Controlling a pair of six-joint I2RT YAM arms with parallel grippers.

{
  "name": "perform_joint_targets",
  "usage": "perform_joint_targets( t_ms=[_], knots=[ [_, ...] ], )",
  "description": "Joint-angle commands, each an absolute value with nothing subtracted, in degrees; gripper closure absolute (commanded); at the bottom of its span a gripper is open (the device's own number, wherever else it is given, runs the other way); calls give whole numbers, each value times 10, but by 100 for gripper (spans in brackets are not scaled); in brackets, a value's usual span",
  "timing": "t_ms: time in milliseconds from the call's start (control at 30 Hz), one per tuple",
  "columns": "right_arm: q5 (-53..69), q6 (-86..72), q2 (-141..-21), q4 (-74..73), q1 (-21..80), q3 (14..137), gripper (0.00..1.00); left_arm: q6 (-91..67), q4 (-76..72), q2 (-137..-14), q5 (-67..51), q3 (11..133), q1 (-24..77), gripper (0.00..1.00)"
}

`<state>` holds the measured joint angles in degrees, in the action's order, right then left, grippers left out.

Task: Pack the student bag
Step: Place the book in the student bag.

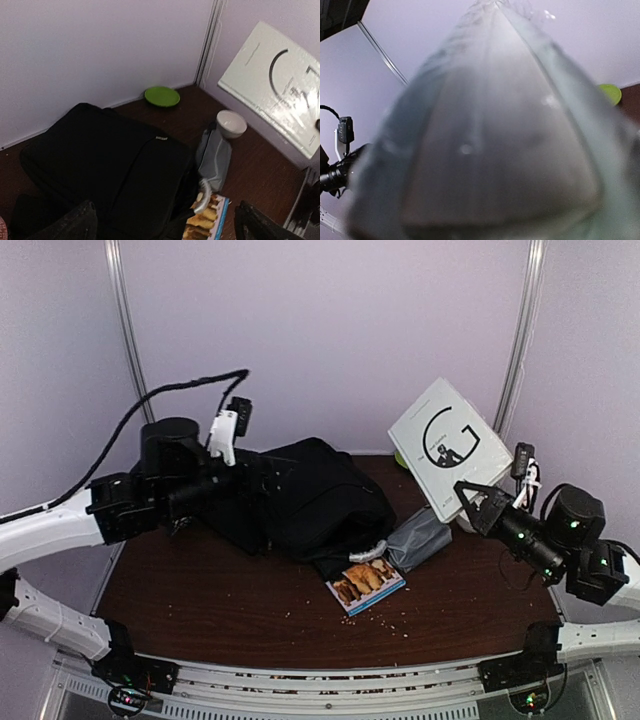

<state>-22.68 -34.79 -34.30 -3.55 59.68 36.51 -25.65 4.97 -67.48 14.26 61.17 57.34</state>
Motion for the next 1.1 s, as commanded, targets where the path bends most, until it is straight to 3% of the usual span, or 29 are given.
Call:
perform_joint_targets(
  t_ms=[0, 233, 433, 567, 833, 900, 967, 1033, 1067],
  knots=[
    [-254, -389, -276, -115, 597, 303, 100, -44, 306, -821, 173, 703, 591, 3],
    [-248, -415, -208, -145, 597, 269, 100, 38, 367, -985, 179, 841, 602, 2],
    [-236, -418, -200, -148, 597, 261, 100, 48, 398, -1099, 262, 942, 608, 2],
    [-222, -419, -197, -141, 598, 257, 100, 48, 410, -1153, 327, 995, 608, 3],
    [-197, -437, -183, -138, 597, 249, 100, 64, 408, -1227, 336, 1057, 600, 9],
    [-188, -440, -181, -139, 597, 249, 100, 54, 408, -1234, 332, 1066, 593, 15],
    [-182, -447, -178, -142, 597, 252, 100, 41, 409, -1233, 324, 1073, 585, 28],
    [-170, -453, -176, -142, 597, 253, 100, 30, 409, -1224, 323, 1080, 581, 55],
    [-163, -456, -177, -142, 597, 254, 100, 24, 409, -1217, 324, 1084, 580, 63]
  ],
)
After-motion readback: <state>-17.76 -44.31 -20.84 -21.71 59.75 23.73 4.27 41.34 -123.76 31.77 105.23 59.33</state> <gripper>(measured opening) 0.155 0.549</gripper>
